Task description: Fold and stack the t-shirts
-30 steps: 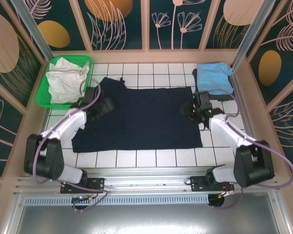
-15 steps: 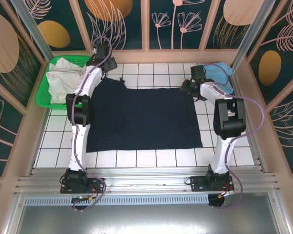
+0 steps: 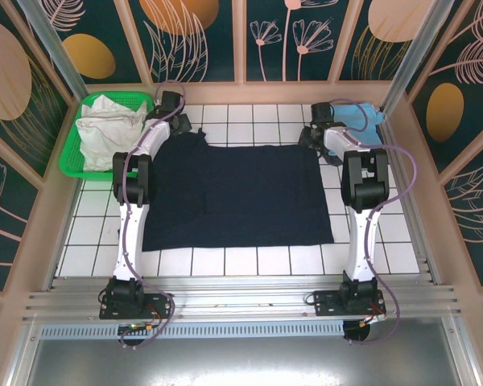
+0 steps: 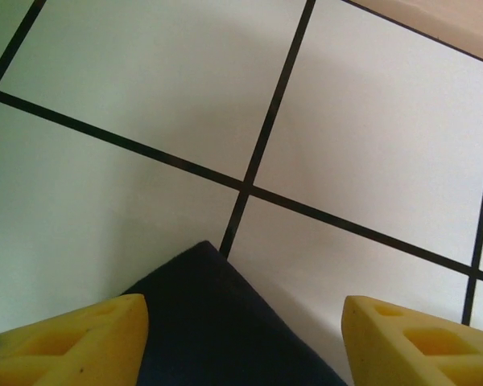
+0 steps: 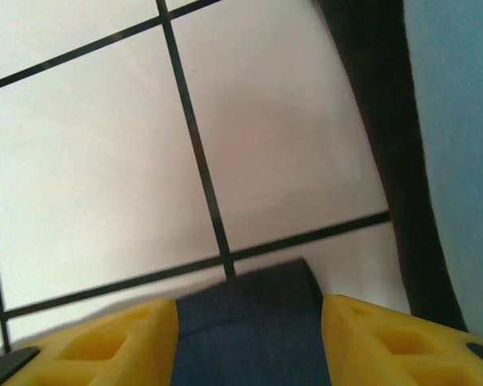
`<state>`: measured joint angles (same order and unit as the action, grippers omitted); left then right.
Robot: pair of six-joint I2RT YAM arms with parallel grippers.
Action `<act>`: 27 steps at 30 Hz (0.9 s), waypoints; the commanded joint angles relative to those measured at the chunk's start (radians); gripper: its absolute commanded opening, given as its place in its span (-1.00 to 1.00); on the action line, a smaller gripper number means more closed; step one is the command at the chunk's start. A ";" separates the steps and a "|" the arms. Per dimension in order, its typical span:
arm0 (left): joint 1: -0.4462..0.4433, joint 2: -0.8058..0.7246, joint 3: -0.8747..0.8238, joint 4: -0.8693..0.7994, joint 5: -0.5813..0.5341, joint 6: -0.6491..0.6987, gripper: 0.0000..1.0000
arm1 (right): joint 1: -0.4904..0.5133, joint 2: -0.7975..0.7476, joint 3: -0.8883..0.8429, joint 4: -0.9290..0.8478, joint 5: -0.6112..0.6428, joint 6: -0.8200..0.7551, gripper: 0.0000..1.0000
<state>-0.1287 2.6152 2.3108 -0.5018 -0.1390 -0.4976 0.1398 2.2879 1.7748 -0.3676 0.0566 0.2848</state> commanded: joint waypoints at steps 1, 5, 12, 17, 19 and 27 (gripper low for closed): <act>0.009 0.034 0.002 0.043 0.012 -0.016 0.25 | -0.004 0.042 0.054 -0.038 0.038 -0.032 0.01; 0.011 0.052 0.001 0.035 0.019 -0.017 0.10 | -0.008 0.091 0.092 -0.057 0.036 -0.032 0.01; 0.011 0.048 0.002 0.026 0.022 -0.006 -0.46 | -0.013 0.144 0.135 -0.074 0.007 -0.027 -0.02; 0.011 0.000 -0.004 0.011 0.013 0.011 -0.83 | -0.016 0.144 0.145 -0.080 -0.011 -0.034 -0.32; 0.011 -0.033 -0.016 0.009 0.011 0.020 -0.97 | -0.016 0.137 0.147 -0.086 -0.014 -0.040 -0.49; 0.010 -0.217 -0.130 0.014 0.006 0.047 -1.00 | -0.014 0.057 0.088 -0.074 -0.024 -0.053 -0.86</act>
<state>-0.1234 2.5164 2.2051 -0.4850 -0.1318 -0.4747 0.1184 2.3821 1.8946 -0.4328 0.0647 0.2409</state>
